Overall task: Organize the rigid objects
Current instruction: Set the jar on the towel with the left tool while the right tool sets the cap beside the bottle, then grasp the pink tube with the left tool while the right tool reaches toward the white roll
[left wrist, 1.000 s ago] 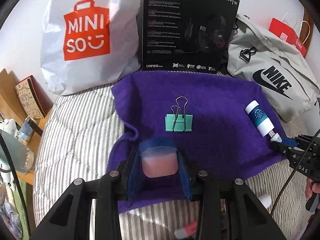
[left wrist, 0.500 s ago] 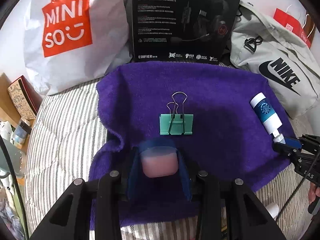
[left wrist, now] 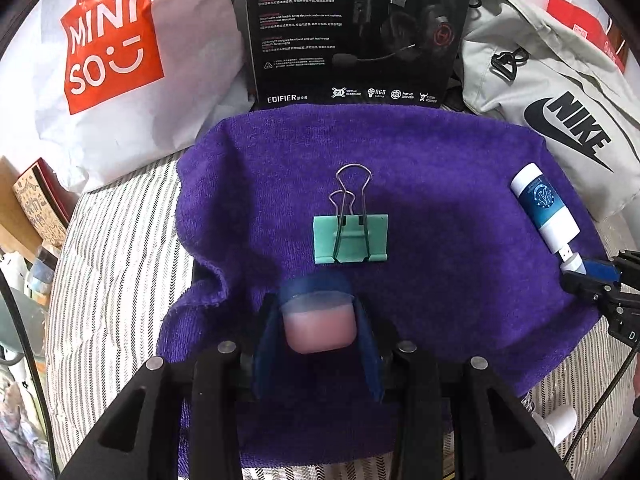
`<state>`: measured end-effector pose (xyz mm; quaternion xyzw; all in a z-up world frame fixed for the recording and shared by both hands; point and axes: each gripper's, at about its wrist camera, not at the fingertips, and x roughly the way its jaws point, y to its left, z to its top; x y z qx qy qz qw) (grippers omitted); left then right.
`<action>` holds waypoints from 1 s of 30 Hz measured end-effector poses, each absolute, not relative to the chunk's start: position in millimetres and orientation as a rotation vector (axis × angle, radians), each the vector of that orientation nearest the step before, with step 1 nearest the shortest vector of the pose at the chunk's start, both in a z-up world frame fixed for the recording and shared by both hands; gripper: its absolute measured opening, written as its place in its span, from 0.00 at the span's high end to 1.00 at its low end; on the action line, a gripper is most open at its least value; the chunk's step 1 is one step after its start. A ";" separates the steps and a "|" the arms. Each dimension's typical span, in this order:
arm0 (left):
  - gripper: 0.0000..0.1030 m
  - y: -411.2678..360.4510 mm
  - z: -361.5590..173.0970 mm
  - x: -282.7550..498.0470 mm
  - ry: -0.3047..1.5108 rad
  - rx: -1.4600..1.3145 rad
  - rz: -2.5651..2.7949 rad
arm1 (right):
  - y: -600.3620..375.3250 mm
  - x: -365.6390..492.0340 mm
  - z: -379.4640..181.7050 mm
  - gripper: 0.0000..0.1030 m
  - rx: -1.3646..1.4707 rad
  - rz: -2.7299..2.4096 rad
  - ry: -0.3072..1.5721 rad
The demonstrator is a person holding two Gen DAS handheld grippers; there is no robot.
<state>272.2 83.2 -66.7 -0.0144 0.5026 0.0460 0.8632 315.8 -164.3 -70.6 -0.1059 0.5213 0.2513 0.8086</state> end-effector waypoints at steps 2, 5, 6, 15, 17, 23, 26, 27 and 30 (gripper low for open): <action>0.59 83.7 -66.5 270.0 1.056 -0.036 0.096 | -165.7 315.8 -70.4 0.76 -0.222 0.540 1.115; 0.39 80.3 -68.1 266.8 1.067 -0.033 0.077 | -167.8 315.5 -68.8 0.71 -0.216 0.553 1.131; 0.38 76.8 -68.8 265.0 1.068 -0.014 0.081 | -166.8 314.8 -68.0 0.70 -0.233 0.548 1.126; 0.38 77.2 -51.2 236.4 1.025 -0.061 0.100 | -181.8 298.8 -47.7 0.51 -0.197 0.515 1.096; 0.37 75.3 -43.3 221.9 1.005 -0.052 0.108 | -184.3 290.3 -40.3 0.46 -0.190 0.510 1.077; 0.37 72.8 -27.8 180.0 0.953 -0.067 0.110 | -199.7 246.9 -22.8 0.22 -0.125 0.480 0.985; 0.37 71.3 -28.4 159.9 0.954 -0.072 0.087 | -214.8 228.6 -25.1 0.22 -0.037 0.460 0.989; 0.36 69.8 -30.4 153.3 0.957 -0.058 0.085 | -218.8 224.4 -26.9 0.22 -0.020 0.456 0.994; 0.36 67.5 -37.1 140.5 0.960 -0.034 0.092 | -228.6 208.3 -28.9 0.22 -0.021 0.419 1.000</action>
